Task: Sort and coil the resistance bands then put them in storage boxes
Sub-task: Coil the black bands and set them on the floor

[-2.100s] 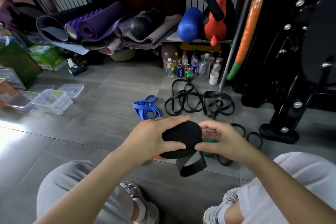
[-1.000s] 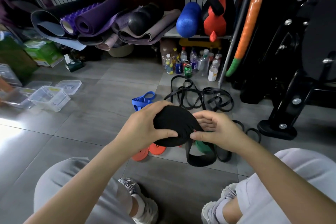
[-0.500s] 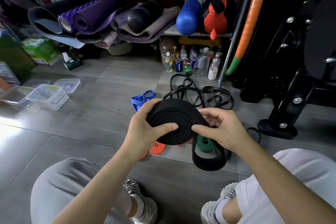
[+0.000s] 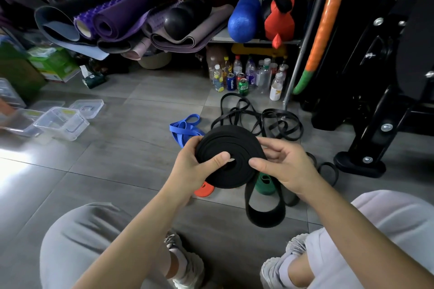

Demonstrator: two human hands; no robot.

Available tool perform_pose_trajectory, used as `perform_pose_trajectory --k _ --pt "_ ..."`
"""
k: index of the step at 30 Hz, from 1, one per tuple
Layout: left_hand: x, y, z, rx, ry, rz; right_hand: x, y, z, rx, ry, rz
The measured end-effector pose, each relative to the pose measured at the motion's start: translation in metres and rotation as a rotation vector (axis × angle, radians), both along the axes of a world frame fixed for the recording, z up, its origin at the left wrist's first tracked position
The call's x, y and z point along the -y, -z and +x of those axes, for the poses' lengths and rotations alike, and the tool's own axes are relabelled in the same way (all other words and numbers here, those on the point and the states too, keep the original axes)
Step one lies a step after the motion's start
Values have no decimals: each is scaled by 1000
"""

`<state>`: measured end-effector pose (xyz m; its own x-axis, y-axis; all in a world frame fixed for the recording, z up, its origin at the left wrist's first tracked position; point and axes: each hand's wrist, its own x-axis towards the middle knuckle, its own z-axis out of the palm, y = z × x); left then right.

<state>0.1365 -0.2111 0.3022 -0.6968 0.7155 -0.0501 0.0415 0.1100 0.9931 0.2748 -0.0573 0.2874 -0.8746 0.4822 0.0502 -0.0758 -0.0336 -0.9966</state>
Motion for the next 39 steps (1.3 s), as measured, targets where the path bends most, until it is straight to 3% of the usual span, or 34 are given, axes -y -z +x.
perform_pose_trajectory --k 3,8,19,24,28,32,39 --pt "1 -12 -14 -332 155 -228 -5 -3 4 69 -73 42" --pt "-7 -27 -18 -507 365 -407 -3 -13 0 129 -201 77" --pt "2 -10 -18 -331 208 -372 -22 -14 2 278 -163 263" --pt "2 -12 -19 -174 103 -217 -9 -7 -1 165 -223 60" --pt "1 -8 -18 -35 15 -108 8 3 -7 104 -105 -69" --pt "1 2 -18 175 -117 23 17 11 -13 113 7 -103" --pt "-4 18 -8 385 -231 123 30 26 -19 130 189 -67"
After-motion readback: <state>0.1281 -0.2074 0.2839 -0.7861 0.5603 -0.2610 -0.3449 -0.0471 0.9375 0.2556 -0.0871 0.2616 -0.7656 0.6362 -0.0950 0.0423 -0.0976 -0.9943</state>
